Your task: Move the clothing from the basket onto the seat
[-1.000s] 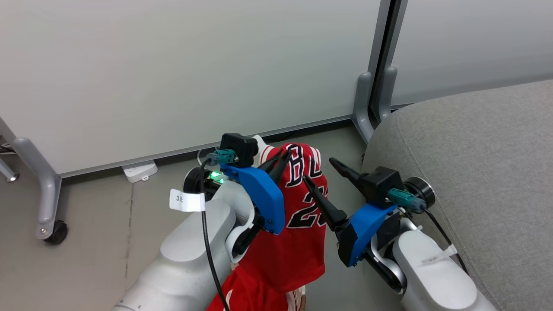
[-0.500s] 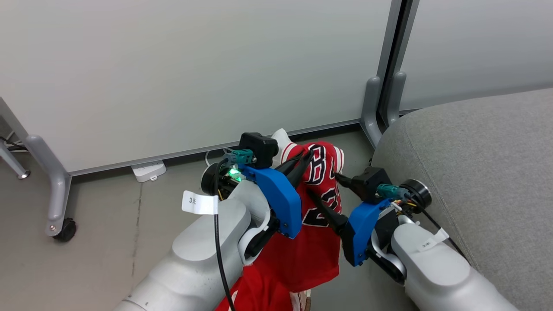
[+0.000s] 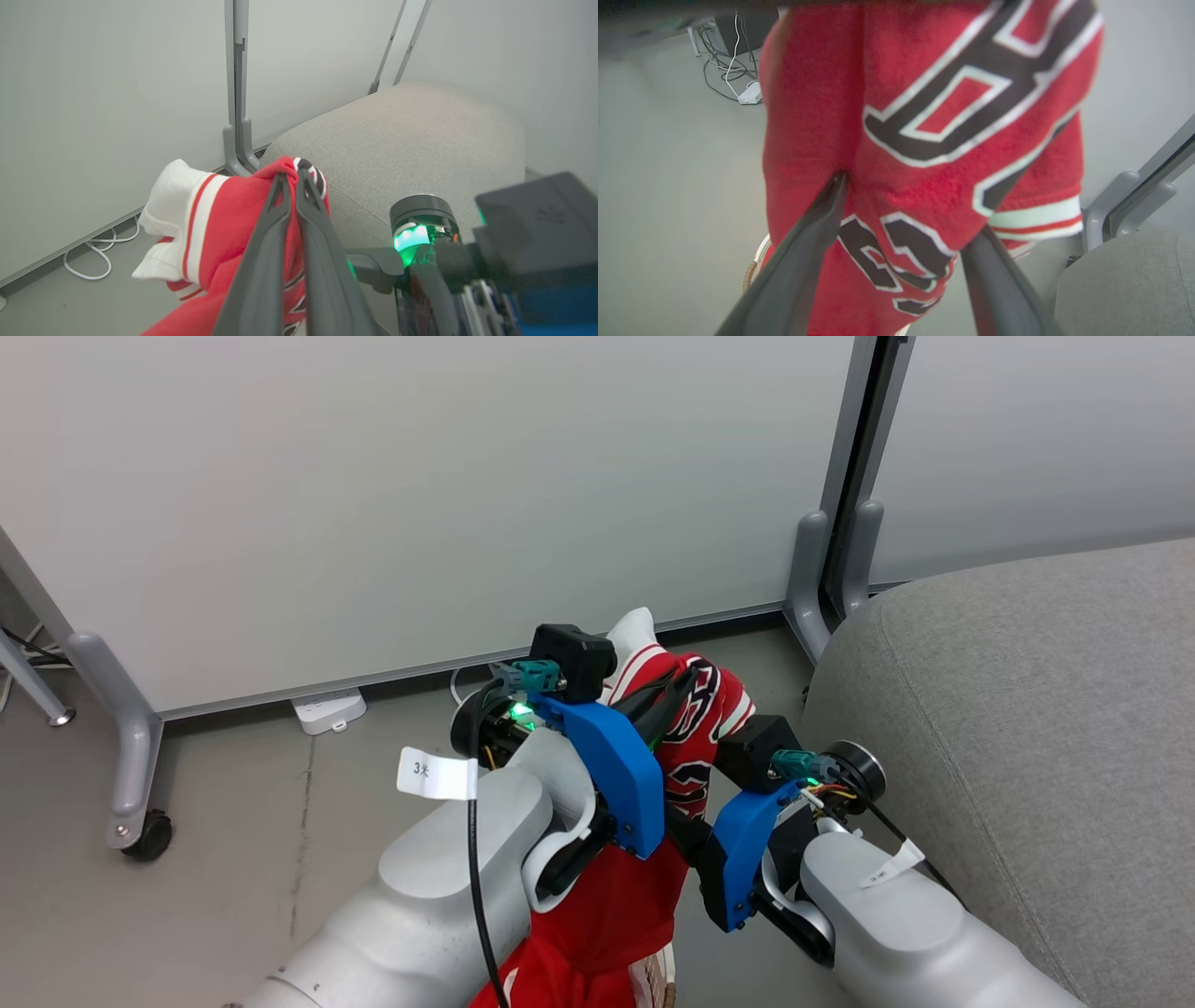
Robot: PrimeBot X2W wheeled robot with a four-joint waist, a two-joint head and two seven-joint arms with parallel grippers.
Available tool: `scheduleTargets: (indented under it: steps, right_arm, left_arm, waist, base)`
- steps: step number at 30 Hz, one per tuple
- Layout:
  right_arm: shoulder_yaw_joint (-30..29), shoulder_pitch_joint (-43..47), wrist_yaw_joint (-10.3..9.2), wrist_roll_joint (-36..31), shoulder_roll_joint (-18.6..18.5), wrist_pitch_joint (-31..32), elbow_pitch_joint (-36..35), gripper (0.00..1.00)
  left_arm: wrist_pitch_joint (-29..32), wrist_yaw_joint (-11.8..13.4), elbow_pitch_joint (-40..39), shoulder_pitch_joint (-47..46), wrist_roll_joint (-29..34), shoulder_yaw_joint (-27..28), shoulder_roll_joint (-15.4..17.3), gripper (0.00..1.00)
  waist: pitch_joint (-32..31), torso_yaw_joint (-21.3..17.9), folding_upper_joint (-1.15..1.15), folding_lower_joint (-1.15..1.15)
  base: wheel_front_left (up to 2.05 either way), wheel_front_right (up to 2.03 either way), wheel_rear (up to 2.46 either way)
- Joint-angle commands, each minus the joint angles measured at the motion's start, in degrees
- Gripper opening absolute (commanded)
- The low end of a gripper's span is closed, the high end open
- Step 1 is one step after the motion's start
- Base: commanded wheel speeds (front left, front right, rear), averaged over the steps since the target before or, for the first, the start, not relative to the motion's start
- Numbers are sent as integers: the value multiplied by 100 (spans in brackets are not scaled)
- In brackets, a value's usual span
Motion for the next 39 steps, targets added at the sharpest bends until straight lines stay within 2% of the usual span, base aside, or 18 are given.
scheduleTargets:
  steps: [1, 2, 3, 4, 14, 29, 30, 31, 32, 33, 39]
  right_arm:
    - [81, -116, 1, 84, 32, -36, 72, 87]
    - [131, -145, 1, 146, 42, -55, 114, 64]
    - [179, -163, 1, 199, 52, -67, 153, 29]
    - [229, -177, 1, 244, 63, -90, 187, 0]
    - [528, -355, 1, 614, 56, -325, 498, 0]
    - [621, -468, 1, 831, 12, -405, 579, 0]
    - [589, -482, 1, 826, 3, -405, 549, 0]
    - [553, -493, 1, 823, -8, -403, 515, 0]
    - [508, -500, 1, 817, -16, -403, 470, 0]
    - [474, -494, 1, 797, -26, -404, 441, 0]
    - [227, -437, 1, 626, -95, -405, 241, 0]
  left_arm:
    - [-54, -42, -14, -120, -46, -25, 36, 0]
    - [-65, -42, -7, -133, -71, -37, 44, 0]
    - [-83, -42, 1, -141, -83, -51, 51, 0]
    - [-99, -42, 11, -151, -108, -67, 59, 0]
    - [-236, -42, 184, -271, -237, -197, 122, 0]
    - [-413, -42, 391, -350, -338, -322, 126, 0]
    - [-453, -42, 413, -349, -307, -331, 132, 13]
    - [-533, -41, 434, -340, -275, -327, 141, 39]
    - [-654, -21, 460, -330, -215, -330, 158, 75]
    - [-754, 14, 497, -299, -175, -340, 181, 100]
    - [-1219, 71, 438, 127, 102, -157, 362, 100]
  waist:
    - [4, 5, 0, 0]
    - [8, 8, 0, 0]
    - [10, 11, 0, 0]
    - [13, 16, 0, 0]
    - [0, 17, 0, 0]
    - [-13, -29, 0, 0]
    - [-10, -28, 0, 0]
    - [-6, -28, 0, 0]
    - [0, -30, 0, 0]
    - [6, -30, 0, 0]
    - [41, -59, 0, 0]
  base:
    - [0, 0, 0]
    - [0, 0, 0]
    - [0, 0, 0]
    - [0, 0, 0]
    - [0, 0, 0]
    - [0, 0, 0]
    - [0, 0, 0]
    - [0, 0, 0]
    - [0, 0, 0]
    - [0, 0, 0]
    - [0, 0, 0]
